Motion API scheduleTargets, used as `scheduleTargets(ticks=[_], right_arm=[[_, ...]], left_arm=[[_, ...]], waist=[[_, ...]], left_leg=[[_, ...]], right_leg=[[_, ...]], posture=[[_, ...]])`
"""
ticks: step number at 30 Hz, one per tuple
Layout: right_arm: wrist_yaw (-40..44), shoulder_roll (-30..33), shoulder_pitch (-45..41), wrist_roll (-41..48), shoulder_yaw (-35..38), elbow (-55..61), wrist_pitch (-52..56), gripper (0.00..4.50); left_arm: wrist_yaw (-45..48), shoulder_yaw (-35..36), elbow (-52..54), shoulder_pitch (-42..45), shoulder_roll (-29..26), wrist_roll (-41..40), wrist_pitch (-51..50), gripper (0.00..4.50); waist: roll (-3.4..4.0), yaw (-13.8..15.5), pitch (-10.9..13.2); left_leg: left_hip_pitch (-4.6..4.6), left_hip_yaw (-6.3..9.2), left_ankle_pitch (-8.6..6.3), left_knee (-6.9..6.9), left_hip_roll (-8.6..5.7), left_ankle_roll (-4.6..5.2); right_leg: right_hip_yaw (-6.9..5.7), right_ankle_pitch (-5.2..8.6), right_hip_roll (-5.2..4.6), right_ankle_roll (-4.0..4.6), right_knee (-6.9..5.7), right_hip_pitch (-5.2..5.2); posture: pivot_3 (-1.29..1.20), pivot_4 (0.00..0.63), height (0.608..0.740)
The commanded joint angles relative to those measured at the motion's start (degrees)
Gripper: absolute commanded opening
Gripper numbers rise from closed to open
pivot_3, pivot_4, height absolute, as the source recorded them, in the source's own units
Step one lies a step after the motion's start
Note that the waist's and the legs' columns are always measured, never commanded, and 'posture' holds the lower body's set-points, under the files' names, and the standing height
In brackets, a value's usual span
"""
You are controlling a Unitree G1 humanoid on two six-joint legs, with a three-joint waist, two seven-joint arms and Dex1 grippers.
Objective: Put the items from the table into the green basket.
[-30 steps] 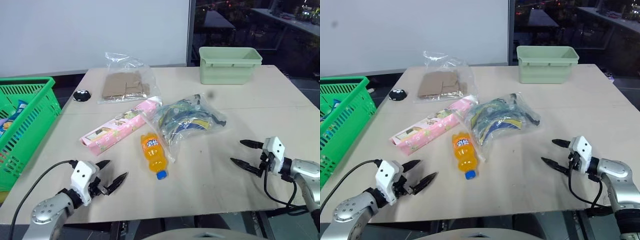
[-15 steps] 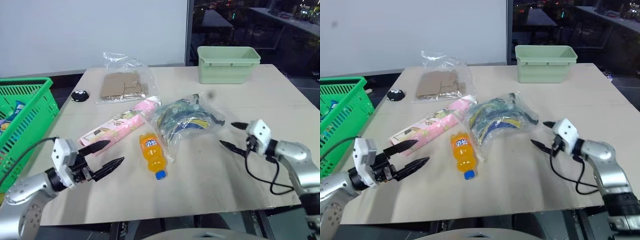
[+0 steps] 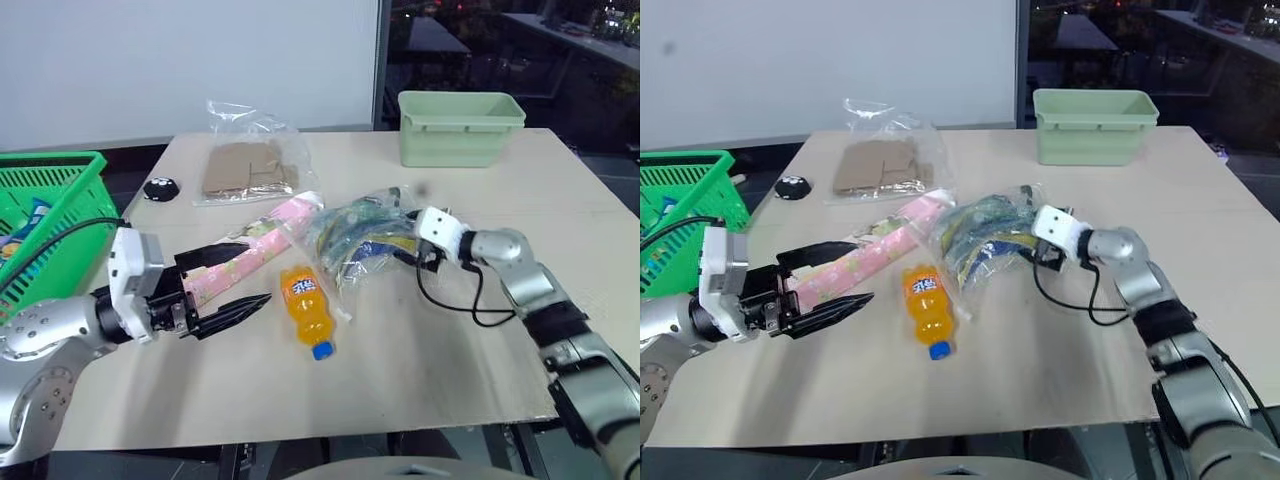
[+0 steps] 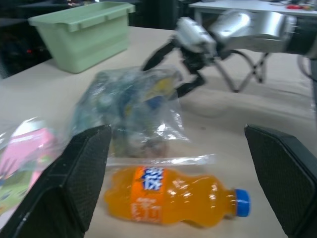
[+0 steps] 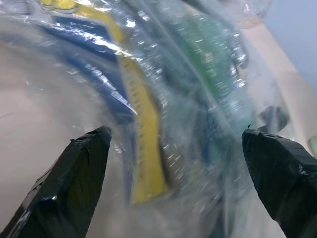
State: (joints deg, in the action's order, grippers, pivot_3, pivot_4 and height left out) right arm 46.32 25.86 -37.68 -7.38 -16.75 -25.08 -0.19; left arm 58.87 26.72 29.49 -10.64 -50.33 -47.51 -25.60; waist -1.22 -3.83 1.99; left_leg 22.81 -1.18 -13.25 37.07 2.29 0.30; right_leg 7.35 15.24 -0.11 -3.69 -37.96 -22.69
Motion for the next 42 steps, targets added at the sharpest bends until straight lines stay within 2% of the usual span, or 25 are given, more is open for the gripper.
scheduleTargets(ticks=[1, 2, 5, 7, 8, 11, 12, 20, 24, 29, 35, 37, 38, 40, 42], right_arm=[[0.0, -0.6, -2.8, -1.8, -0.7, -4.3, 0.5, 4.50], [0.4, -0.7, -3.2, -1.6, -0.6, -5.1, 0.8, 3.96], [0.3, -0.8, -3.8, -1.8, -0.4, -6.3, 0.9, 2.87], [0.3, -0.8, -3.8, -1.9, -0.3, -6.4, 0.8, 1.80], [0.3, -0.8, -3.8, -1.8, -0.3, -6.4, 0.8, 1.62], [0.4, -0.7, -3.5, -1.7, -0.1, -5.9, 0.9, 0.16], [0.1, -0.6, -3.3, -1.5, 0.3, -5.5, 0.9, 0.06], [-3.0, 3.4, -3.9, 3.0, 8.4, -0.3, 2.3, 0.06], [-2.7, 10.7, -2.8, 6.5, 15.7, 4.3, 7.5, 0.06], [-3.5, 20.9, 4.0, 9.1, 25.4, 8.8, 14.4, 0.06], [-5.0, 26.1, 14.6, 10.3, 32.7, 14.6, 21.0, 0.06], [-5.3, 27.5, 17.9, 10.3, 34.4, 15.5, 21.5, 0.77], [-4.5, 28.5, 19.8, 10.5, 35.2, 16.3, 21.6, 0.87], [-3.5, 29.9, 22.7, 11.0, 36.6, 17.7, 22.5, 1.65], [-1.7, 31.2, 25.5, 12.9, 38.5, 20.2, 24.2, 2.62]], left_arm=[[-1.4, 1.6, 3.1, -0.1, -0.1, -1.0, -1.0, 4.45], [-1.8, 1.9, 3.5, -0.4, 0.0, -0.6, -1.1, 4.50], [-2.6, 2.4, 4.4, -1.8, 0.3, -0.1, -1.6, 4.50], [-3.3, 2.6, 4.5, -2.3, 0.5, 0.3, -1.8, 4.50], [-3.6, 2.7, 4.5, -2.6, 0.4, 0.4, -2.1, 4.50], [-4.3, 2.6, 4.5, -3.1, 0.4, 0.6, -2.4, 4.50], [-4.2, 2.3, 4.4, -3.3, 0.3, 1.1, -2.2, 4.50], [-5.2, -1.1, 2.7, 2.5, 0.8, 1.7, -2.4, 4.50], [-6.8, -4.2, 0.9, 9.7, 1.7, 1.3, -3.0, 4.50], [-8.6, -10.9, 0.1, 18.1, 4.5, 2.0, -4.1, 4.50], [-8.2, -16.4, -2.0, 23.8, 7.0, 3.6, -4.0, 4.50], [-7.7, -17.3, -3.7, 25.1, 7.4, 4.5, -3.5, 4.50], [-7.5, -17.6, -4.5, 25.7, 7.7, 4.8, -3.3, 4.50], [-7.1, -18.1, -5.4, 26.4, 7.9, 5.3, -3.0, 4.50], [-6.6, -18.3, -5.9, 26.7, 8.0, 5.7, -2.8, 4.50]], waist=[[0.01, 0.1, 0.0], [0.01, 0.2, 0.0], [-0.01, 0.2, 0.0], [-0.01, 0.2, 0.0], [-0.01, 0.2, 0.0], [-0.01, 0.3, 0.0], [-0.01, 0.3, 0.0], [0.16, 0.8, 0.1], [0.24, 1.5, 0.2], [0.27, 1.5, 0.2], [0.32, -1.4, 0.2], [0.39, -2.9, 0.2], [0.42, -3.4, 0.2], [0.43, -3.9, 0.2], [0.42, -4.7, 0.2]], left_leg=[[0.00, 0.02, 0.00, 0.00, 0.00, 0.00], [0.01, 0.03, 0.00, -0.01, 0.00, 0.00], [-0.01, 0.04, 0.00, -0.01, 0.00, 0.00], [-0.05, 0.04, 0.00, 0.01, 0.01, 0.00], [-0.06, 0.04, 0.00, 0.01, 0.01, 0.00], [-0.08, 0.04, 0.01, 0.04, 0.01, 0.00], [-0.08, 0.04, 0.01, 0.06, 0.01, 0.00], [0.01, 0.05, 0.01, 0.07, -0.03, 0.00], [0.09, 0.06, 0.00, 0.05, -0.07, 0.00], [0.12, 0.10, 0.00, 0.02, -0.09, 0.01], [0.06, 0.03, -0.01, 0.02, -0.06, 0.04], [0.01, -0.01, -0.01, 0.04, -0.06, 0.04], [0.02, -0.01, -0.01, 0.06, -0.07, 0.05], [0.01, 0.00, -0.01, 0.10, -0.07, 0.05], [0.01, 0.02, -0.01, 0.16, -0.07, 0.05]], right_leg=[[-0.01, 0.00, 0.00, 0.00, 0.00, 0.00], [-0.02, 0.00, 0.00, 0.01, 0.00, 0.00], [-0.02, 0.00, 0.01, 0.01, -0.03, 0.00], [-0.02, 0.00, 0.02, 0.00, -0.04, 0.04], [-0.02, 0.00, 0.02, 0.00, -0.04, 0.04], [-0.02, 0.00, 0.02, 0.00, -0.04, 0.08], [-0.02, 0.00, 0.02, -0.01, -0.04, 0.10], [-0.03, 0.00, 0.01, 0.00, -0.02, 0.06], [-0.02, 0.00, -0.02, 0.00, 0.01, 0.01], [-0.03, 0.01, 0.00, -0.02, 0.05, 0.01], [0.08, -0.09, 0.08, -0.21, -0.01, 0.01], [0.14, -0.05, 0.09, -0.33, -0.02, 0.03], [0.14, -0.02, 0.09, -0.39, -0.03, 0.04], [0.15, -0.01, 0.08, -0.43, -0.03, 0.09], [0.14, 0.01, 0.08, -0.48, -0.02, 0.12]], posture=[[0.08, 0.000, 0.740], [0.08, 0.000, 0.740], [0.08, 0.000, 0.740], [0.08, 0.000, 0.740], [0.08, 0.000, 0.740], [0.09, 0.000, 0.740], [0.09, 0.000, 0.740], [0.04, 0.000, 0.740], [0.00, 0.000, 0.740], [-0.05, 0.000, 0.740], [-0.11, 0.000, 0.740], [-0.13, 0.000, 0.740], [-0.14, 0.000, 0.740], [-0.14, 0.000, 0.740], [-0.15, 0.000, 0.740]])
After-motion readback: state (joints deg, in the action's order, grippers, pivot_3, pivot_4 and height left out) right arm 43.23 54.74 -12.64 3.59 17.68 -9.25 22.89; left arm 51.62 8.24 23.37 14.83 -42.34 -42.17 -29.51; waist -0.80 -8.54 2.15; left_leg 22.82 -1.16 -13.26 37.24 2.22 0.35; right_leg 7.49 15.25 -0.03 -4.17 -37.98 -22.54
